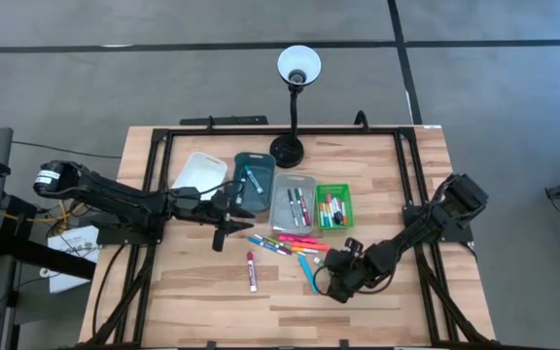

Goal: Pick & Place Markers
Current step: Put the large green marker pen into the blue bin

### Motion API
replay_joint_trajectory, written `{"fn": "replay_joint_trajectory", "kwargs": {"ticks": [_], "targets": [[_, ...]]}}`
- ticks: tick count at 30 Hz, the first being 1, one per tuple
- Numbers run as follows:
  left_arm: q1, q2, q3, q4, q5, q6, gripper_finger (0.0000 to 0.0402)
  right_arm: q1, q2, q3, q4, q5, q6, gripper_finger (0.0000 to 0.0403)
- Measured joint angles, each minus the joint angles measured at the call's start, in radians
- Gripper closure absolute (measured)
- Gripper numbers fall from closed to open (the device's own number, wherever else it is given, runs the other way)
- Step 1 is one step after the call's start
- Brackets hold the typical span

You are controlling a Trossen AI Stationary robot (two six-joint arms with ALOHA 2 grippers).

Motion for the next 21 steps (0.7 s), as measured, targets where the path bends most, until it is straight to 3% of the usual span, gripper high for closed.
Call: {"fn": "replay_joint_trajectory", "kwargs": {"ticks": [7,13,21], "targets": [[0.000,0.000,0.000,0.000,0.000,0.000,0.0280,-0.011,-0.051,-0.006,0.019,-0.039,0.001,0.0359],[0.000,0.000,0.000,0.000,0.000,0.000,0.0280,-0.040,-0.112,-0.005,0.067,-0.027,-0.018,0.0359],[0.000,0.000,0.000,0.000,0.000,0.000,0.0280,-0.107,-0.147,-0.005,0.277,0.152,-0.146,0.0335]]}}
